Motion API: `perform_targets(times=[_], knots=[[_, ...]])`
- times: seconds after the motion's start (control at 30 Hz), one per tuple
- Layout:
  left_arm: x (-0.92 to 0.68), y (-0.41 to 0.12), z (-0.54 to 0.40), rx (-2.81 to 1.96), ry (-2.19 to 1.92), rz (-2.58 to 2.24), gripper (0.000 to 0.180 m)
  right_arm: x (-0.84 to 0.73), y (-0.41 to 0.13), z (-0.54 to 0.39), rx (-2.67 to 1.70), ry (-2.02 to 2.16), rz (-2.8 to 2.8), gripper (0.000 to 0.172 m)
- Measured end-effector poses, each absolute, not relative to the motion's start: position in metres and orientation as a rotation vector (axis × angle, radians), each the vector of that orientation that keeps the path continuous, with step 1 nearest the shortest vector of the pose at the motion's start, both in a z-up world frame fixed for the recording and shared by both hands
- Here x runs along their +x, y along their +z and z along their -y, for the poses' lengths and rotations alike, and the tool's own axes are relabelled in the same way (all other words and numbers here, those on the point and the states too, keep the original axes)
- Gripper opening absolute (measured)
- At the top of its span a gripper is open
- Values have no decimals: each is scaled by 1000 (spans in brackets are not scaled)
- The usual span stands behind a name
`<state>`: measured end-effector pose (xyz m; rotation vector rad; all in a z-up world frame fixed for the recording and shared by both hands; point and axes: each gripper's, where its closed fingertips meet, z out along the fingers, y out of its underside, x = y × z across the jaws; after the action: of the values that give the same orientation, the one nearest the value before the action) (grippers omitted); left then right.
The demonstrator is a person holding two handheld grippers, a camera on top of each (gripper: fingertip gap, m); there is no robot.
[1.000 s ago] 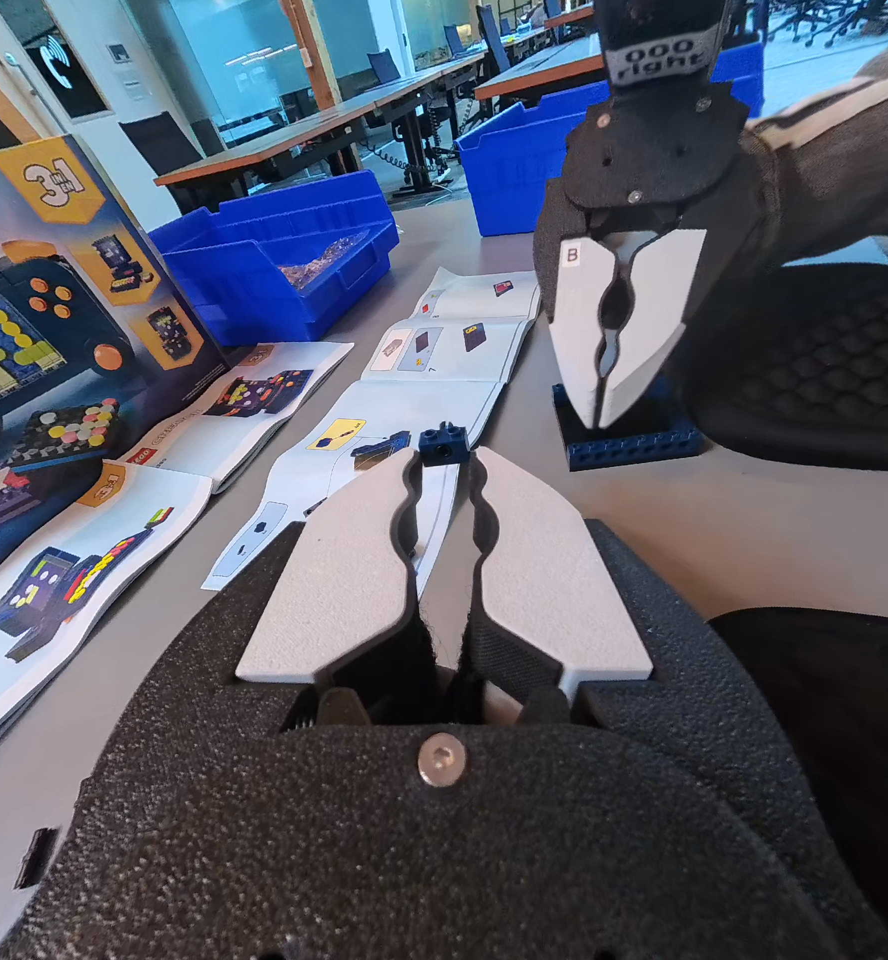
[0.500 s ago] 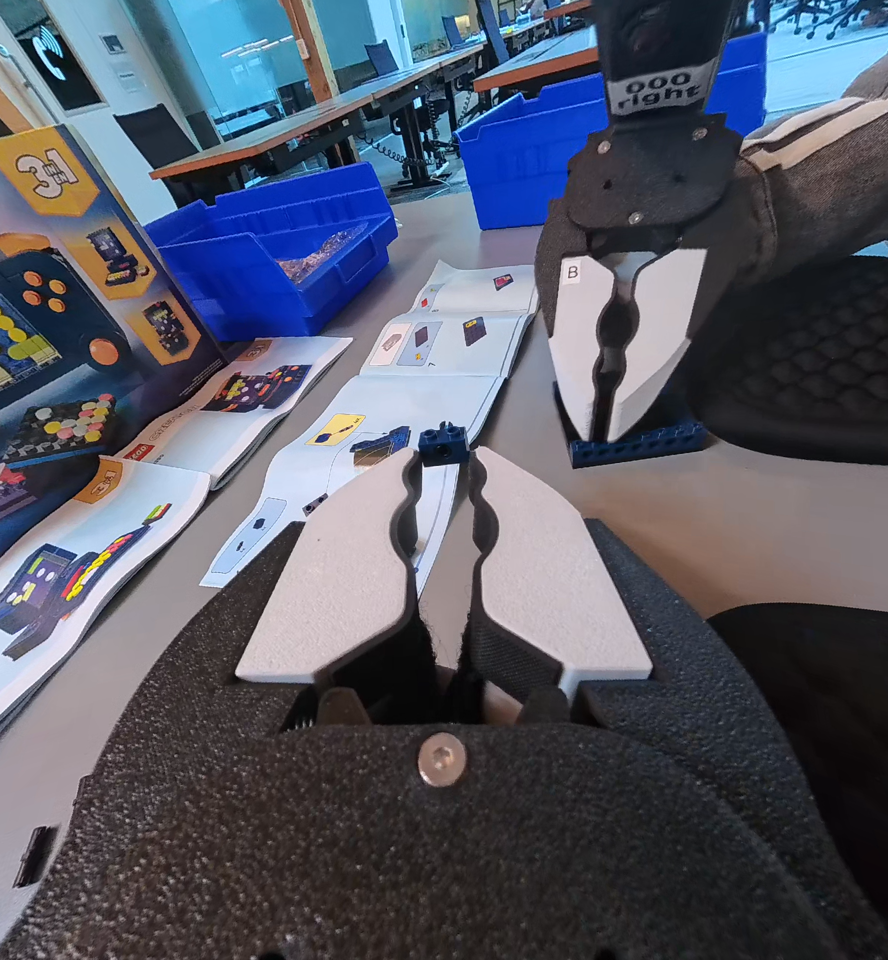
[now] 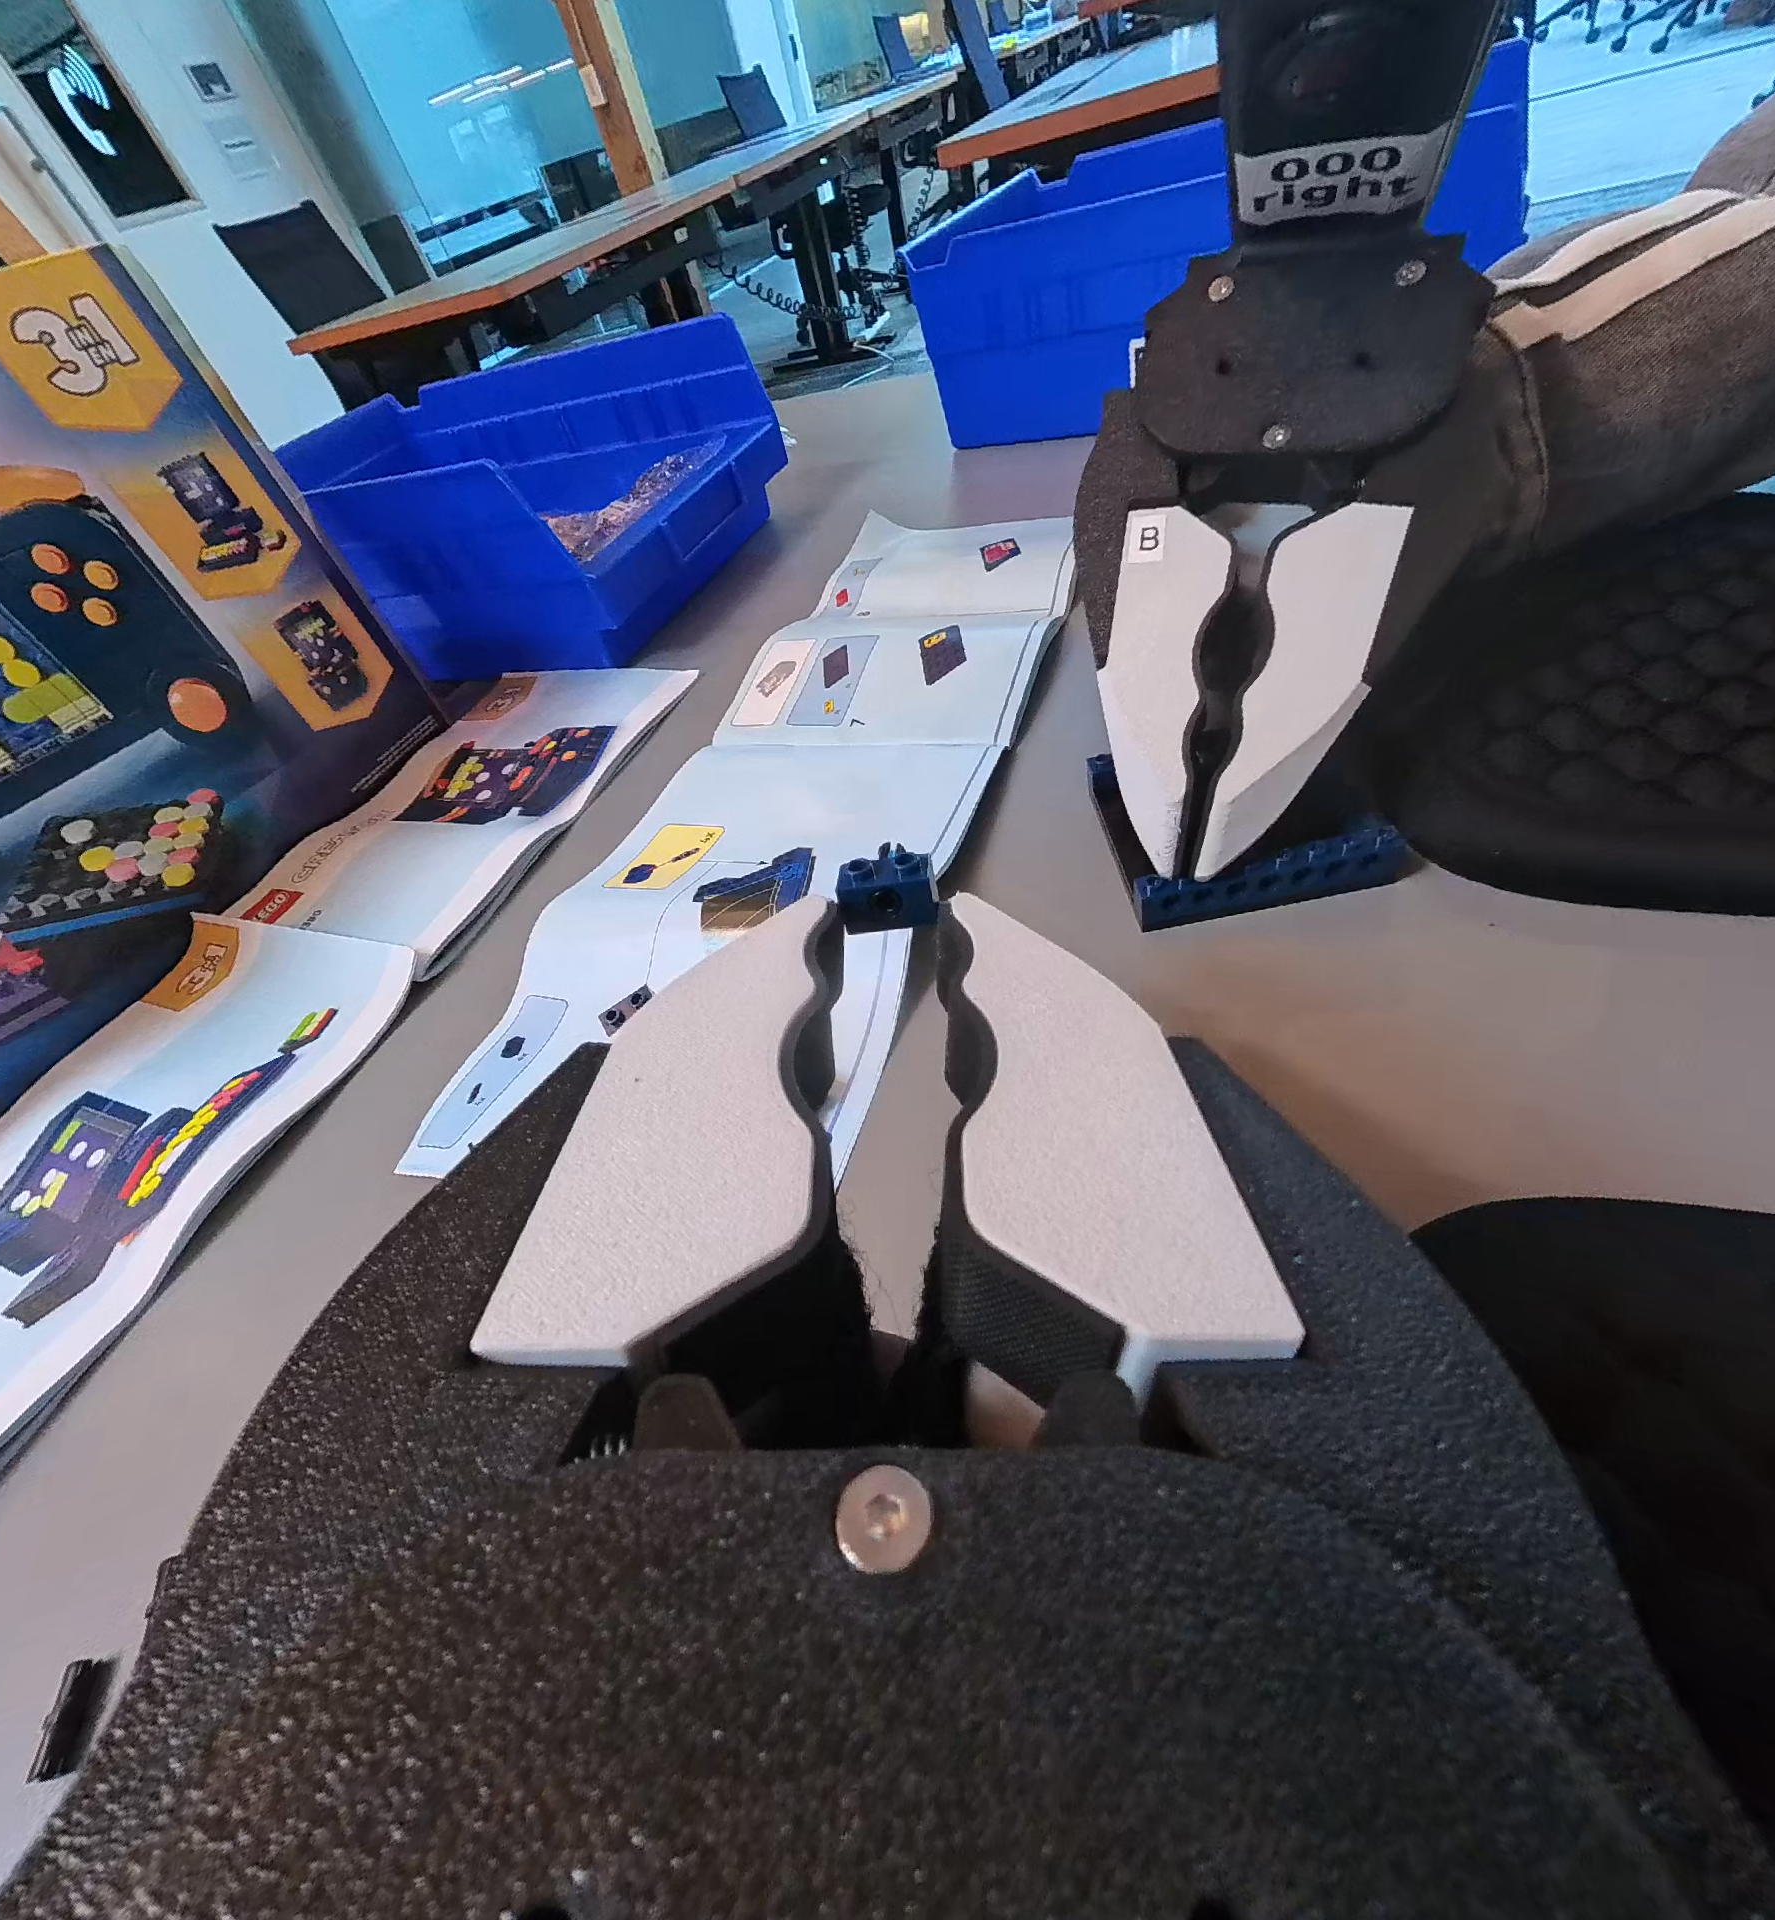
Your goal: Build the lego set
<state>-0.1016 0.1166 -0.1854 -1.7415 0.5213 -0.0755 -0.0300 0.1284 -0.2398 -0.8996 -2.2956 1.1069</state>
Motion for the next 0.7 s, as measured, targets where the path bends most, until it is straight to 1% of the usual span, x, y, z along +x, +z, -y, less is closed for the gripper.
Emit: perform_targets(times=[0.27,0.3,0.33,0.43,0.5,0.6,0.63,0.7], knots=[[-102,-184,-117,-1737,-76,-514,16,-29,-238,-129,-906,1140,2299,2],[-102,-184,-116,-1736,-76,-514,16,-30,-232,-132,-898,1166,2270,8],[-102,-184,-116,-1736,-75,-514,16,-31,-219,-134,-893,1235,2217,24],[-102,-184,-116,-1737,-74,-515,16,-25,-182,-146,-893,1445,2113,37],[-102,-184,-116,-1737,-74,-517,16,-18,-192,-159,-946,1362,2200,46],[-102,-185,-116,-1739,-71,-521,16,-6,-226,-172,-1028,1154,2370,72],[-102,-185,-116,-1739,-70,-521,16,-4,-233,-172,-1045,1123,2390,78],[-102,-185,-117,-1739,-70,-518,16,-4,-243,-172,-1056,1087,2397,83]])
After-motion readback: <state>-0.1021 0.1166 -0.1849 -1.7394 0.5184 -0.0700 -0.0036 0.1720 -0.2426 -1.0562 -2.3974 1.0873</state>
